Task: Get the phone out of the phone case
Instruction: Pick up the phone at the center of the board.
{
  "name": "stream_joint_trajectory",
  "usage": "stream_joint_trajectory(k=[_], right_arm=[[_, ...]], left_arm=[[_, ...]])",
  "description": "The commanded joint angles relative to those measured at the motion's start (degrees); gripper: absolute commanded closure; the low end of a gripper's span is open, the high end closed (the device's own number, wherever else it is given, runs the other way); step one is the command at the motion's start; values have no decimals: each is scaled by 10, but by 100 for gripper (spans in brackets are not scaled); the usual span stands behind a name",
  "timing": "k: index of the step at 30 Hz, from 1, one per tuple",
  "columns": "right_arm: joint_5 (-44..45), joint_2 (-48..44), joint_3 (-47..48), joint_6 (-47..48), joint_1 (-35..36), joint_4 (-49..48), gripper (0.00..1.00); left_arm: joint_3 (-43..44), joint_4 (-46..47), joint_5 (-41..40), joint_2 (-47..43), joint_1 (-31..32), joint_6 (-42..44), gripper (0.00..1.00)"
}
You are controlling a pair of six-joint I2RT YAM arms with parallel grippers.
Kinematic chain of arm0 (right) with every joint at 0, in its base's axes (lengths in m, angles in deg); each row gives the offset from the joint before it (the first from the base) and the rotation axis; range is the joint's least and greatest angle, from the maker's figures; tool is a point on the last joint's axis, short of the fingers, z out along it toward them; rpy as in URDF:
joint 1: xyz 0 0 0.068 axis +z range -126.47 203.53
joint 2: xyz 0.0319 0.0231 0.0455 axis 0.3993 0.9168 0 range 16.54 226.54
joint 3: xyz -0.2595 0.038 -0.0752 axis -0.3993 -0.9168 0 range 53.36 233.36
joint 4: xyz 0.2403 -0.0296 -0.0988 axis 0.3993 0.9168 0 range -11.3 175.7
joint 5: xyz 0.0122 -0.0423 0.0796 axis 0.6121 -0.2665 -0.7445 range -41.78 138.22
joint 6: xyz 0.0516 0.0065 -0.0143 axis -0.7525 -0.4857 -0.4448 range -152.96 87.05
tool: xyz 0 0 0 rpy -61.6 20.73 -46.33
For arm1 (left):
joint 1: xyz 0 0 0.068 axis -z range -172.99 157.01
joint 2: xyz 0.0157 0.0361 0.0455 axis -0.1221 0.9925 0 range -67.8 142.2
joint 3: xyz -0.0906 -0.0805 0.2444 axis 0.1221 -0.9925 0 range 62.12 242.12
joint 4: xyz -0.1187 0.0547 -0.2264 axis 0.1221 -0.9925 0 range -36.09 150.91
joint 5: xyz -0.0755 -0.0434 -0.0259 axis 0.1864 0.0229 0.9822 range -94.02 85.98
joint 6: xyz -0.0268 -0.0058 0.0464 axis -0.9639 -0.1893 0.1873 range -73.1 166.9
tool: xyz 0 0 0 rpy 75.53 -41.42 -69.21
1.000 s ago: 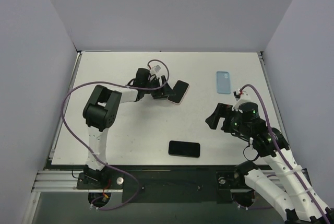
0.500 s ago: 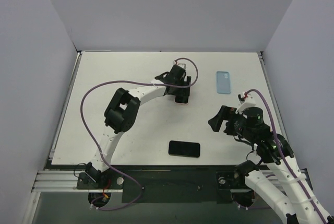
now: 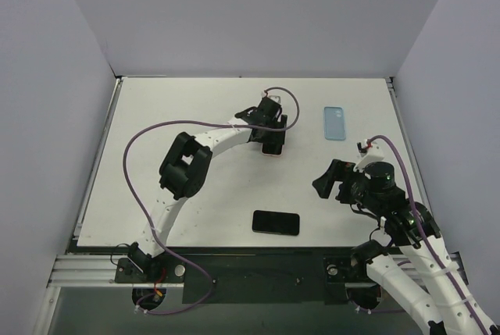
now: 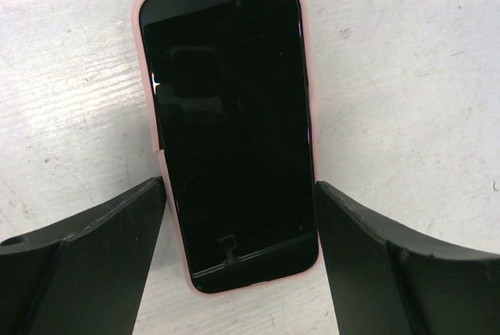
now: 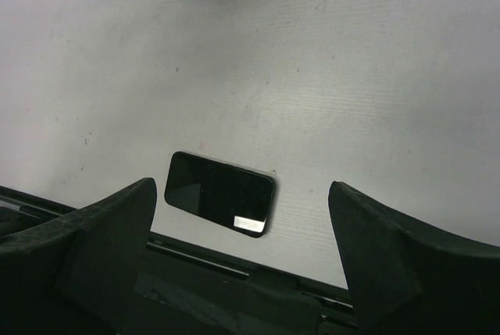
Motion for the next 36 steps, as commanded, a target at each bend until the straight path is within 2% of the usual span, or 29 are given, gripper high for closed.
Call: stream_joint_trajectory(k=[1, 6, 13, 17, 19, 20, 22, 24, 25, 27, 33, 36], right_arm=[[12, -11, -7, -2, -1, 1, 14], [16, -17, -15, -3, -1, 0, 14], [19, -20, -17, -4, -1, 0, 14], [22, -24, -22, -8, -1, 0, 14], [24, -21, -23, -14, -1, -1, 14], [25, -19, -22, -19, -1, -3, 14], [28, -12, -22, -32, -2, -11, 14], [22, -6, -22, -37, -2, -20, 14], [17, -4, -23, -39, -2, -26, 14], [14, -1, -26, -39, -2, -32, 14], [17, -17, -24, -37, -5, -31, 14], [30, -40, -19, -47, -6, -25, 14]], left_arm=[[-9, -68, 52, 45, 7, -30, 14], [32, -130, -4, 69, 21, -44, 14], [-7, -82, 35, 46, 33, -43, 18], [-15, -87, 3, 38, 44, -53, 20], [-1, -112, -28, 45, 49, -62, 27], [7, -119, -32, 48, 48, -65, 36], [-7, -125, -32, 32, 47, -66, 39], [-57, -82, -31, -8, 47, -60, 30], [-83, -56, -31, -19, 47, -60, 19], [-92, -47, -28, -46, 47, -60, 10], [-53, -65, -34, -59, 48, -86, 7], [-1, -124, -60, -28, 47, -116, 6]])
